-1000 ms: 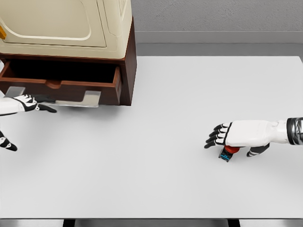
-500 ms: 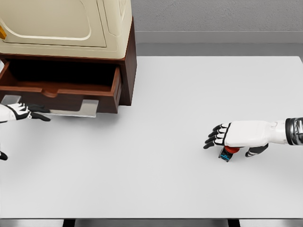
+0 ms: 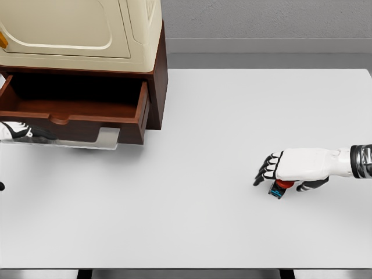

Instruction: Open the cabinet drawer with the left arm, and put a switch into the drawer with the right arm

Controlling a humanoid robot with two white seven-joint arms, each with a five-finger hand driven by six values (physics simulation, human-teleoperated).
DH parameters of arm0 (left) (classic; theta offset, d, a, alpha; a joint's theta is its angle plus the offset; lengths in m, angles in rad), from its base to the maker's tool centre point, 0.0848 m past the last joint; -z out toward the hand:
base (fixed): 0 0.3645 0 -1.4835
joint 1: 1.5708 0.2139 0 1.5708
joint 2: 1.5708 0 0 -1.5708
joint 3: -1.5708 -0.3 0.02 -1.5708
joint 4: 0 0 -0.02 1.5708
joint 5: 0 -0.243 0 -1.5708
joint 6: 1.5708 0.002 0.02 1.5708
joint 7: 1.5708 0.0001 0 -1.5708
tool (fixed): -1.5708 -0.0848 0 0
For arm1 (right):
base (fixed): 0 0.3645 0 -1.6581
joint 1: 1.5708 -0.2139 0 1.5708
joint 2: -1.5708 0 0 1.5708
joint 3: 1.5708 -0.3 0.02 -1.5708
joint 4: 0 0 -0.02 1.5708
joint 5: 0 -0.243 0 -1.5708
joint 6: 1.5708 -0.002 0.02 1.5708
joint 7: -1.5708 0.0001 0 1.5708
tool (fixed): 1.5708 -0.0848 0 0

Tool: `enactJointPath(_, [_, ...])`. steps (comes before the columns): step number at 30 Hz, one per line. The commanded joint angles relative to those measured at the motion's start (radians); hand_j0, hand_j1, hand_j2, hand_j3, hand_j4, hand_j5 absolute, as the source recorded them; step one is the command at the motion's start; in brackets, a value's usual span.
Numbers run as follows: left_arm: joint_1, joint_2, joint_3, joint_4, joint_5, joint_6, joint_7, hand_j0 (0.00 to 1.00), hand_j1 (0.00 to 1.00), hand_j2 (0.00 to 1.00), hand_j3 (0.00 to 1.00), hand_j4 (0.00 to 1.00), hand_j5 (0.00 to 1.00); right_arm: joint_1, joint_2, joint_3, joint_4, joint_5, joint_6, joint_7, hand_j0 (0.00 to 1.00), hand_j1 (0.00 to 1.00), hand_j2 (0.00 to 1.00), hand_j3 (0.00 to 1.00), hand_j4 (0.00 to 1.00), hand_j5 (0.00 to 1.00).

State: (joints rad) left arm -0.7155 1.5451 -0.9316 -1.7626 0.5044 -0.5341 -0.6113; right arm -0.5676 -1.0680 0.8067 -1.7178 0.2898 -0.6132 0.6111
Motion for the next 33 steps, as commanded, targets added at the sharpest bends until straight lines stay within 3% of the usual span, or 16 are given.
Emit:
enactJointPath(1, [0.001, 0.007, 0.010, 0.000, 0.039, 0.002, 0.000, 1.00, 1.00, 1.00, 1.00, 1.00, 1.00, 0.000, -0.001, 0.000, 0.000, -0.006, 0.002, 0.000, 0.82, 0.82, 0.82, 0.82, 0.82, 0.82])
enactJointPath(5, [-0.001, 0.036, 0.013, 0.000, 0.097, -0.070, 0.000, 1.00, 1.00, 1.00, 1.00, 1.00, 1.00, 0.000, -0.001, 0.000, 0.000, -0.005, 0.002, 0.000, 0.81, 0.81, 0.81, 0.81, 0.81, 0.81])
enactJointPath(14, [0.002, 0.113, -0.001, -0.001, 0.109, -0.077, 0.000, 1.00, 1.00, 1.00, 1.00, 1.00, 1.00, 0.000, -0.001, 0.000, 0.000, -0.006, 0.002, 0.000, 0.78, 0.78, 0.78, 0.78, 0.78, 0.78])
enactJointPath(26, [0.005, 0.145, -0.092, -0.001, 0.098, -0.077, 0.000, 1.00, 1.00, 1.00, 1.00, 1.00, 1.00, 0.000, -0.001, -0.001, 0.000, -0.008, 0.002, 0.000, 0.69, 0.69, 0.69, 0.69, 0.69, 0.69])
enactJointPath(33, [0.007, 0.168, -0.145, 0.000, 0.098, -0.077, 0.000, 1.00, 1.00, 1.00, 1.00, 1.00, 1.00, -0.002, -0.001, 0.000, 0.000, -0.009, 0.002, 0.000, 0.59, 0.59, 0.59, 0.59, 0.59, 0.59])
